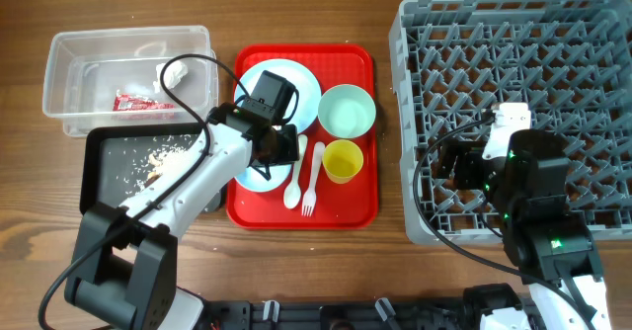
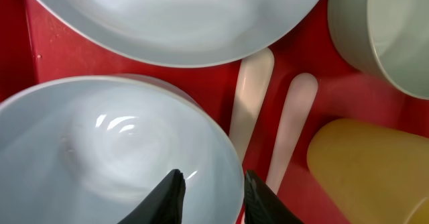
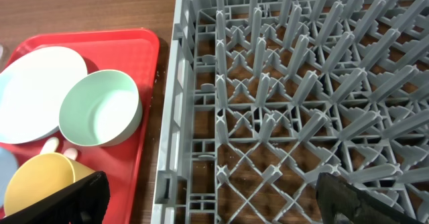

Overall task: Sort waste into correct bins and load items into the dishwasher rack
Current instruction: 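Set the empty bowl back on the red tray, grasp the yellow cup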

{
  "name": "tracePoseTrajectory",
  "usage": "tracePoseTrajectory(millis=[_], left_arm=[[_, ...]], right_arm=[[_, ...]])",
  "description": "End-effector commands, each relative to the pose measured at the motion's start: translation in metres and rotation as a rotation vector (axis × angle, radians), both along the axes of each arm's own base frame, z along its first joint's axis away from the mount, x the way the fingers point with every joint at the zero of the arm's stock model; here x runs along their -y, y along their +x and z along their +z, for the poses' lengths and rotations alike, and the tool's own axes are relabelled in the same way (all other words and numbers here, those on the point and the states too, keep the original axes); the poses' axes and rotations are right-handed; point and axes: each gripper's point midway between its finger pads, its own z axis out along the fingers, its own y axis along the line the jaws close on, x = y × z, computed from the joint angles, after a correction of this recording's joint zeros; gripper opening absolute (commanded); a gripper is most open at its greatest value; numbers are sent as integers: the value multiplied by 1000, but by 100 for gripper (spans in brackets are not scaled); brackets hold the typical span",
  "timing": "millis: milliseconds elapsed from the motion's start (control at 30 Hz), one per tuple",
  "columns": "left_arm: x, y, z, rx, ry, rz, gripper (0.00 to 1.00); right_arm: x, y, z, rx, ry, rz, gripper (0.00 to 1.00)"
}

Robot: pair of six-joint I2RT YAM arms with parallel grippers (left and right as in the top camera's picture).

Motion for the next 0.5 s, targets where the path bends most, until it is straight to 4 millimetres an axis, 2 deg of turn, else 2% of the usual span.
tracePoseTrajectory(millis=[0, 33, 67, 133, 200, 300, 400, 467], left_arm=[[1, 3, 1, 15, 10, -2, 37], [4, 10, 15, 55, -10, -2, 42], [13, 22, 43, 124, -62, -12, 51], [27, 28, 64, 172, -137, -33, 55], [43, 30, 76, 191, -225, -66, 55], [55, 22, 67, 161, -228, -100, 53], [73, 6, 43, 90, -193, -156, 50], [74, -3, 25, 47, -133, -172, 49]], right_arm=[[2, 2, 9, 21, -4, -12, 100], [2, 2, 9, 21, -3, -13, 100], [2, 2, 9, 21, -3, -13, 100], [2, 2, 9, 21, -4, -12, 100], [2, 2, 8, 20, -4, -12, 100], [2, 2, 8, 20, -4, -13, 100], [2, 2, 8, 20, -4, -12, 100], [2, 2, 8, 19, -4, -12, 100]])
